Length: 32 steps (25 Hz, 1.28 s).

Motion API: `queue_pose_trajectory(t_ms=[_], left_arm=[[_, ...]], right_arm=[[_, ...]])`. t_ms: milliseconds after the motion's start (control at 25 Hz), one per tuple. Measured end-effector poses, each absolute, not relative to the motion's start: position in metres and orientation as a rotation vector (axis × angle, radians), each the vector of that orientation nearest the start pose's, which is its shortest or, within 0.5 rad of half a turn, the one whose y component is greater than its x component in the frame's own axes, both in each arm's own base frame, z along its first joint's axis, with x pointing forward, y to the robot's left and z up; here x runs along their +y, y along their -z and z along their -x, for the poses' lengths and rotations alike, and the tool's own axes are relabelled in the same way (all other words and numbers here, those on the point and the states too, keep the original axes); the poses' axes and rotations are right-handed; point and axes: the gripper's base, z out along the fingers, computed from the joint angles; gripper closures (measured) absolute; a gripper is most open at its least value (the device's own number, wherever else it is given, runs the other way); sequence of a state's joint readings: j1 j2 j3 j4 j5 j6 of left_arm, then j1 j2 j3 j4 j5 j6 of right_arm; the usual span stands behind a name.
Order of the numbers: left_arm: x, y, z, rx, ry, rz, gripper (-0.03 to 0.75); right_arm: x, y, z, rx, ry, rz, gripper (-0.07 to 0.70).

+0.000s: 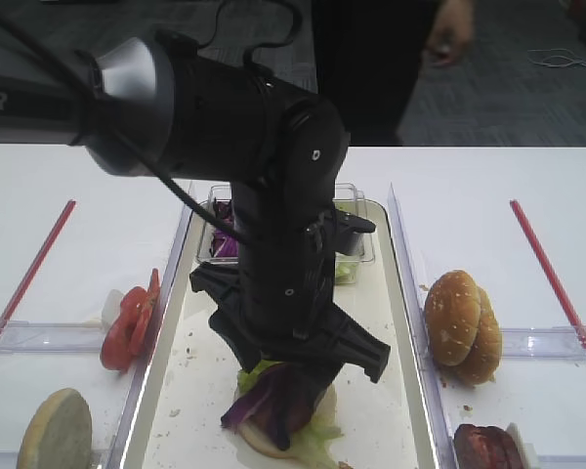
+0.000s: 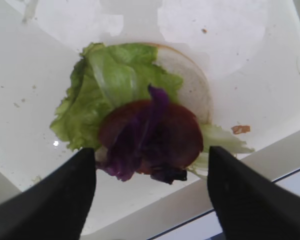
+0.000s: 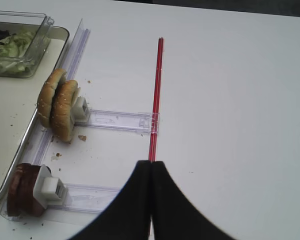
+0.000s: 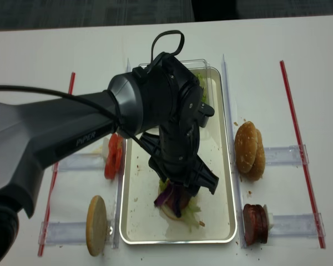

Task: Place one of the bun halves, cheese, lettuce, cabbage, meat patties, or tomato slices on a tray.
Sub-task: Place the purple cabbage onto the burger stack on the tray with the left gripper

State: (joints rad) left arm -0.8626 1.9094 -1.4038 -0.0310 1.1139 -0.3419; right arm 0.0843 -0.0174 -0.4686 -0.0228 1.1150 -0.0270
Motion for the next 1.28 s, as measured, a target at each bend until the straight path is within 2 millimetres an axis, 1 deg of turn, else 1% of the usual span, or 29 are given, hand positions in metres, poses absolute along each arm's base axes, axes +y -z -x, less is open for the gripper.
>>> queue_pose_trajectory(t_ms=[480,600,1000,1080,1280], left_arm=[[-0.282,-0.205,-0.238,3.056,0.041,-0.78,0.223],[-0.283,-0.212,-0.239,3.068,0.028,-0.782,0.223],[-0.299,-0.254,-0.254,2.94,0.142,-0.739,0.223],[-0.3,-0.259,-0.256,2.929,0.155,-0.727,0.223],[-0.299,-0.26,-0.258,2.931,0.157,-0.715,0.223]], right_arm=[[-0.002,-0.264,0.006,2.109,-0.007,0.116,0.625],[-0.002,-0.264,0.006,2.109,-0.007,0.116,0.625],[-0.002,-0.264,0.006,2.109,-0.007,0.116,0.625],[-0.002,-0.264,0.006,2.109,-0.007,0.116,0.625],[-0.002,-0.264,0.006,2.109,-0.007,0.116,0.625]])
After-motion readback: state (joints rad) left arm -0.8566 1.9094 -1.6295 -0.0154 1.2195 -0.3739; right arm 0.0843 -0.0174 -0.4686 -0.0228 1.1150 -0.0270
